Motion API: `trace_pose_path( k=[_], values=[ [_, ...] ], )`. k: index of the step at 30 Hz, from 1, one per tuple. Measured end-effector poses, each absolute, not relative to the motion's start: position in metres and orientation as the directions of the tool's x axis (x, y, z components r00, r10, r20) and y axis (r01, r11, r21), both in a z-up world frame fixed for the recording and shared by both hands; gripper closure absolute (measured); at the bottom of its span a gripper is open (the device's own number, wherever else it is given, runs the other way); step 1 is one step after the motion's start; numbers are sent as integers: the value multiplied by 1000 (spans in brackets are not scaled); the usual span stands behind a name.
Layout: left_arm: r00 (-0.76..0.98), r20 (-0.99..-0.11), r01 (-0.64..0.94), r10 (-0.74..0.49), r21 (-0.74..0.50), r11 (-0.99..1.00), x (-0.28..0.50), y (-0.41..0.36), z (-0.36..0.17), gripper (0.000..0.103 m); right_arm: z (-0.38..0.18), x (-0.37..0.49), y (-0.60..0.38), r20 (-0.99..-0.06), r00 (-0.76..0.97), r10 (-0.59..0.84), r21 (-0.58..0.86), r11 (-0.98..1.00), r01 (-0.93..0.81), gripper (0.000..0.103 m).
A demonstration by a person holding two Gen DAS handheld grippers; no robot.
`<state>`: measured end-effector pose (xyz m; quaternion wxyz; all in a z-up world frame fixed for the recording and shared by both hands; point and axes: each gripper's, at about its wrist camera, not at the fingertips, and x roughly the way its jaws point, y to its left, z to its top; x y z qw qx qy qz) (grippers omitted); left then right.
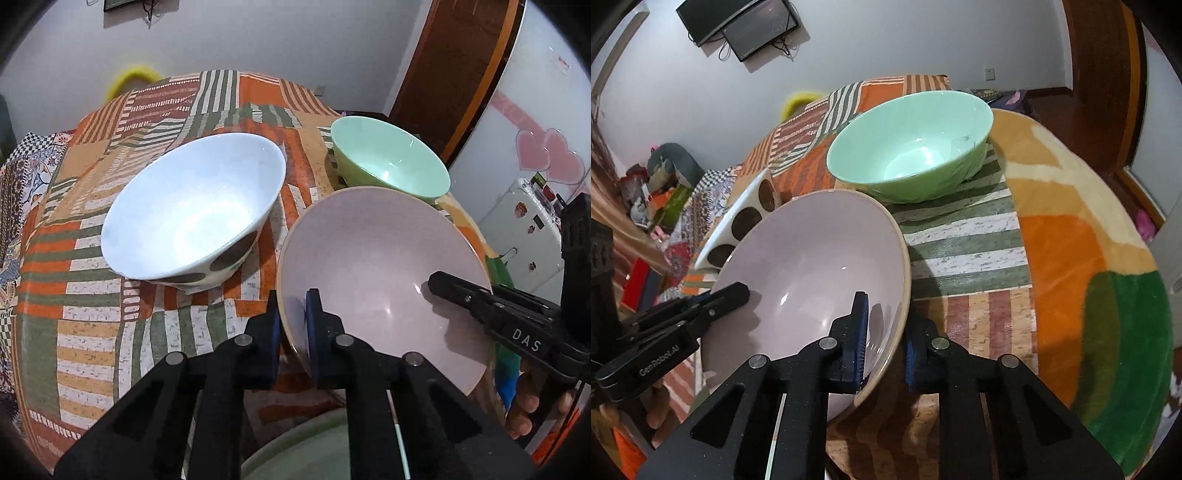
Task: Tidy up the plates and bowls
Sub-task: 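Lift the pink bowl and carry it over the mint-green plate with both tools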
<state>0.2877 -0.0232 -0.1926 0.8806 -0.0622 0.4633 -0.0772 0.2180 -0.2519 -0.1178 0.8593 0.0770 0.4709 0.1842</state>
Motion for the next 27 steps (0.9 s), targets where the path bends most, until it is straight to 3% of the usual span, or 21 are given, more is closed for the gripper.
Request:
trace_pose_path(
  k=[27],
  values=[
    [656, -731, 88, -189, -175, 981, 181, -12, -111, 91, -57, 159, -242, -709, 551, 440, 312, 897, -314, 88]
  ],
)
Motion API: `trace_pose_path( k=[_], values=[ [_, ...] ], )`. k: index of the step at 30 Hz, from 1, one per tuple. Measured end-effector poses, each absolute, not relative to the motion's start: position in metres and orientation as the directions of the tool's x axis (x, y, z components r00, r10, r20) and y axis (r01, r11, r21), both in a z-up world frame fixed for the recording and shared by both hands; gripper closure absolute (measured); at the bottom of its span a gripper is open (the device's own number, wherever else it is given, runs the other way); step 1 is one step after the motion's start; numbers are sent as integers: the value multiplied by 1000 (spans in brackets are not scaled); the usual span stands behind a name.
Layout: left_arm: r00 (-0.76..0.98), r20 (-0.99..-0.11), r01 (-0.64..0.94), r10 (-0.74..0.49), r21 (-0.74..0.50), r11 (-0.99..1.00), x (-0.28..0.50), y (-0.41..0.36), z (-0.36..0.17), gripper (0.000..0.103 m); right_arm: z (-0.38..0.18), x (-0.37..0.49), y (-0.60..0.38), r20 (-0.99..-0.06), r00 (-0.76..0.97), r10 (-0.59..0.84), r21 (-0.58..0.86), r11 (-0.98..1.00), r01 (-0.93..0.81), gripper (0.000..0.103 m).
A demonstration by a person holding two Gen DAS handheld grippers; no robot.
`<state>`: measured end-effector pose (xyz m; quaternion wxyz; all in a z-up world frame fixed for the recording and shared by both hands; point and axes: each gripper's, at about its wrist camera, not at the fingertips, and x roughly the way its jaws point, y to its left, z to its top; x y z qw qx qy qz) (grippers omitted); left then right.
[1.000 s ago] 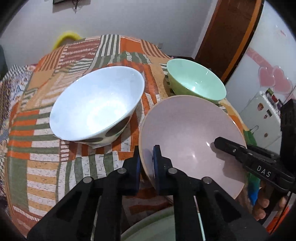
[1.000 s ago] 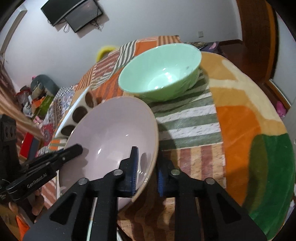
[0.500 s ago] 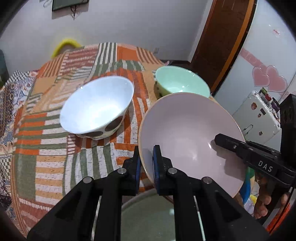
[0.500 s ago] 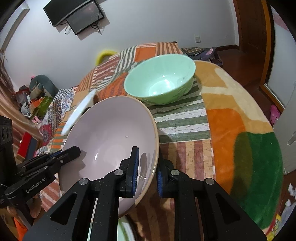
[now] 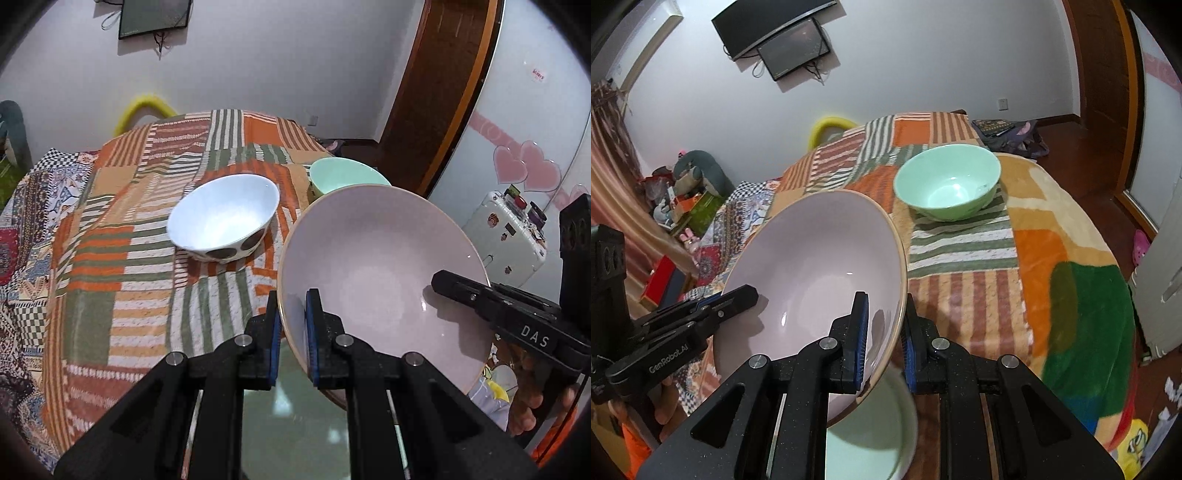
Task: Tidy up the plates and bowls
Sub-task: 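Lift the pink bowl and carry it over the mint-green plate with both tools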
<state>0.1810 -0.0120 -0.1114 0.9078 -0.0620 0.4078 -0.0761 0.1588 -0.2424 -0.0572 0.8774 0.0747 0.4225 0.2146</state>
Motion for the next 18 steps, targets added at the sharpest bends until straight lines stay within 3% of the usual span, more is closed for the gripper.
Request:
trace_pose_path(
  k=[18],
  values=[
    [710, -699, -39, -92, -170, 985, 99, 47, -90, 91, -51, 127, -183, -697, 507, 507, 291, 847, -446, 87]
  ],
)
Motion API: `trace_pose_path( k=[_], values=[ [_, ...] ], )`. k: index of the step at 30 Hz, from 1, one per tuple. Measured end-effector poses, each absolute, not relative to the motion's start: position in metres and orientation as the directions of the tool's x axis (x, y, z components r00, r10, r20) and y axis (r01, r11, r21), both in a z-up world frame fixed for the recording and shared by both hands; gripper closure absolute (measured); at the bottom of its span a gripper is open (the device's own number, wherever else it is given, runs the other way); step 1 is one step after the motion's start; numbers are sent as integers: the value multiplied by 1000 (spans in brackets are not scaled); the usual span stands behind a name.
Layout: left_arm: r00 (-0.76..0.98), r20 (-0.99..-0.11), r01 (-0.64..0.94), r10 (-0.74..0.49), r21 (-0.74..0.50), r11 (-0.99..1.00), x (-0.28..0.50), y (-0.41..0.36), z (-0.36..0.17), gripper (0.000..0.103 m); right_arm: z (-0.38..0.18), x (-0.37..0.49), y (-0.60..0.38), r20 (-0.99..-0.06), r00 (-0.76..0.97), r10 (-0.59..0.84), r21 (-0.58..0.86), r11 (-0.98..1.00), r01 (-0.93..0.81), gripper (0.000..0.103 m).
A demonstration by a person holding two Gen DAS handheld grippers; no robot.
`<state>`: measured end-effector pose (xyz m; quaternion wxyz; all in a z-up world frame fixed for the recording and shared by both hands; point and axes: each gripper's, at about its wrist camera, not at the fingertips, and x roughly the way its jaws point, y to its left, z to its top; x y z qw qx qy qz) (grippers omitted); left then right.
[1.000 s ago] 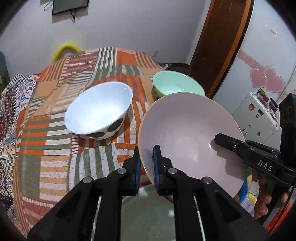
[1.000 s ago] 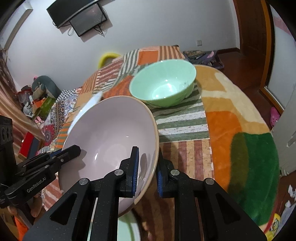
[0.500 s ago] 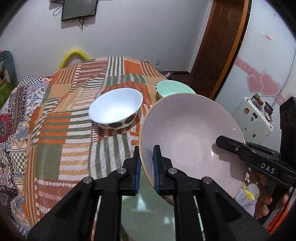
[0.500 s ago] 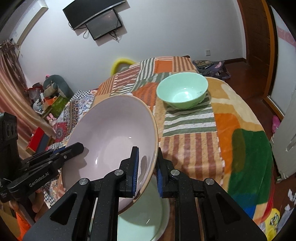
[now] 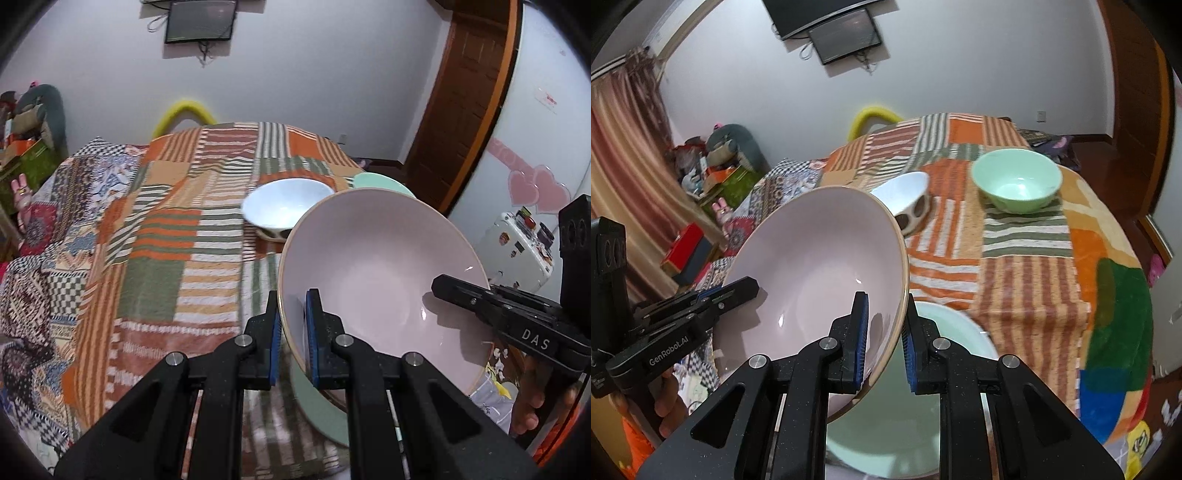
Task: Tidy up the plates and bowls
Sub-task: 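Lift the pink bowl and carry it over the mint-green plate with both tools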
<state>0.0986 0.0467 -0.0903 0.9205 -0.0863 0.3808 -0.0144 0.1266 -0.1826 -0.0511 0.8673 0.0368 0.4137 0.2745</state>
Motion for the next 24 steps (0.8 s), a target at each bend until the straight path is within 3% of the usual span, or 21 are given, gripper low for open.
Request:
trace_pose_path(
  k=[24],
  values=[
    [646, -763, -248, 21, -184, 951, 59, 136, -138, 91, -90, 106, -87, -773, 350, 530, 268, 772, -576, 87]
  ],
)
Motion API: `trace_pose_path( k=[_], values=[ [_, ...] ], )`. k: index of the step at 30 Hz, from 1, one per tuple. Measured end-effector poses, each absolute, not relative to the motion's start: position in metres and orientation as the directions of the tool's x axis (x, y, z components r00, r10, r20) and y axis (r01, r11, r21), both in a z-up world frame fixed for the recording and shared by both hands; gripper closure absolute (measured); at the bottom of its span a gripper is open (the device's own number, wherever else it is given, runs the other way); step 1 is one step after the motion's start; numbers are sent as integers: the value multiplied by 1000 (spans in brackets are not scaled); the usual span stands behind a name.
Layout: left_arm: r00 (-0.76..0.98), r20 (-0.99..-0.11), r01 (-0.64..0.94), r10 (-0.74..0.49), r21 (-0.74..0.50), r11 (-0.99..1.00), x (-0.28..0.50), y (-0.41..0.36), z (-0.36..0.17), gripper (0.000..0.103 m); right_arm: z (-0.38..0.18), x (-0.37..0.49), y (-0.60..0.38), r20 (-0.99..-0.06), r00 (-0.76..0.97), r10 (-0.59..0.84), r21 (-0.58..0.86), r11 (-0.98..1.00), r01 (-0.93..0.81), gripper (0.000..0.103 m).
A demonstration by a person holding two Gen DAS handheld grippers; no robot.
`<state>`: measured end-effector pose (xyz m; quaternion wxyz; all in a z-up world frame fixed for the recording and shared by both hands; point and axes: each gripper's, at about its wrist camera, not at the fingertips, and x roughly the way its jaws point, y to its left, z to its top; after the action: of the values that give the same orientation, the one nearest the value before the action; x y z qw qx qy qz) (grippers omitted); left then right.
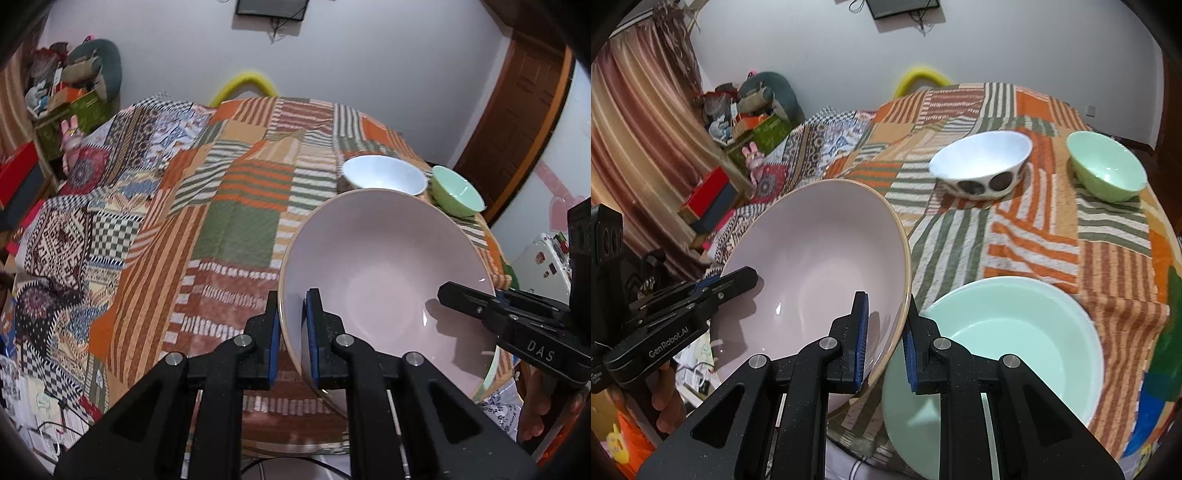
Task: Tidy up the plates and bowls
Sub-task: 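Lift the pink bowl and carry it over the mint-green plate with both tools, then lower the pink bowl onto the mint-green plate and open both tools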
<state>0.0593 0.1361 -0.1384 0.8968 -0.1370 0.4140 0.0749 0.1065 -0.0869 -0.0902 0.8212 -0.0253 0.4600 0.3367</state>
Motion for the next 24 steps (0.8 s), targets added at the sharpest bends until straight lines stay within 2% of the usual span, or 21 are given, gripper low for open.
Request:
trace_pose_path(
  k=[24],
  values=[
    [518, -855, -355, 35, -178, 918, 67, 165, -206, 91, -147, 119, -48, -864, 220, 453, 246, 761, -600, 87]
  ],
)
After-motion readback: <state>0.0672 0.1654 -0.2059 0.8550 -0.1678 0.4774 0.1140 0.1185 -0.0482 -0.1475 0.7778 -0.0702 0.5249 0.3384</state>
